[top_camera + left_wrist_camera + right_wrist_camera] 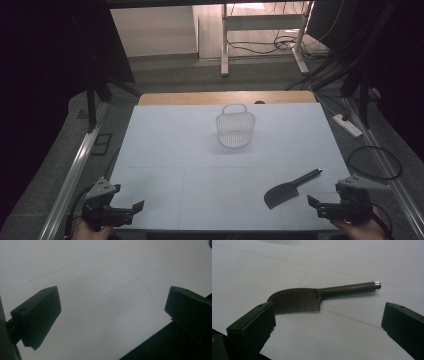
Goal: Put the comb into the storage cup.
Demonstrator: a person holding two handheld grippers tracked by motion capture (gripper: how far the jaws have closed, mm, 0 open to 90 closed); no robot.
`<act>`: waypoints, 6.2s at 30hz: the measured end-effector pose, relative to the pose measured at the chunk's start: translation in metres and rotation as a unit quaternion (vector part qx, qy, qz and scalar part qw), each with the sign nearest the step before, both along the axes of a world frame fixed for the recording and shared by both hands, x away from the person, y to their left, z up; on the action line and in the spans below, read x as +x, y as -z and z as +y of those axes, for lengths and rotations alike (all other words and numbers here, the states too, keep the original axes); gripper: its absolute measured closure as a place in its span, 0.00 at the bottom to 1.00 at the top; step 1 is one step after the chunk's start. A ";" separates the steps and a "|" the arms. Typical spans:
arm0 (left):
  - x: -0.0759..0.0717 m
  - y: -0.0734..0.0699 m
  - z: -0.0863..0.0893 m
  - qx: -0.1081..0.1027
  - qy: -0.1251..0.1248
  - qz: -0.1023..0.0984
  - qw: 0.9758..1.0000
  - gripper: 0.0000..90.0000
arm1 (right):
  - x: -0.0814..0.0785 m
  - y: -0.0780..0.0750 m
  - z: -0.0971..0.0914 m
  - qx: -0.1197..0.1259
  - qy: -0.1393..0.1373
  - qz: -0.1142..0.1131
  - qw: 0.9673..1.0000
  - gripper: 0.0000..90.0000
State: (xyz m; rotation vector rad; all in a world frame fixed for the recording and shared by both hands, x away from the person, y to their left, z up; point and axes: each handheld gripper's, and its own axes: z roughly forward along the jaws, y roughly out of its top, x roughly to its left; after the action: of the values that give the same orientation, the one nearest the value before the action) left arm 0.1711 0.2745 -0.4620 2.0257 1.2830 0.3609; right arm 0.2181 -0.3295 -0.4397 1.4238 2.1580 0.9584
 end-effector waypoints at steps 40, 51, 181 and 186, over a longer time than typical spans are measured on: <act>0.001 0.001 0.005 -0.023 -0.004 0.007 1.000 0.01 | 0.006 -0.005 0.006 -0.010 -0.012 0.015 1.000 0.00; 0.001 0.001 0.006 -0.025 -0.004 0.007 1.000 0.01 | 0.012 -0.006 0.015 -0.036 -0.023 0.043 0.998 0.00; 0.003 0.002 0.008 -0.037 -0.003 0.013 0.999 0.03 | 0.093 0.062 0.086 -0.129 -0.247 0.111 0.954 1.00; 0.003 0.002 0.008 -0.037 -0.002 0.013 0.999 0.03 | 0.102 0.063 0.091 -0.129 -0.242 0.106 0.956 1.00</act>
State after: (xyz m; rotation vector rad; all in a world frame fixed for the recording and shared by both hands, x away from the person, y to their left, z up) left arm 0.1740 0.2825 -0.4638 1.9708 1.2988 0.2849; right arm 0.3199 -0.2390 -0.5024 0.9258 2.7482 0.6551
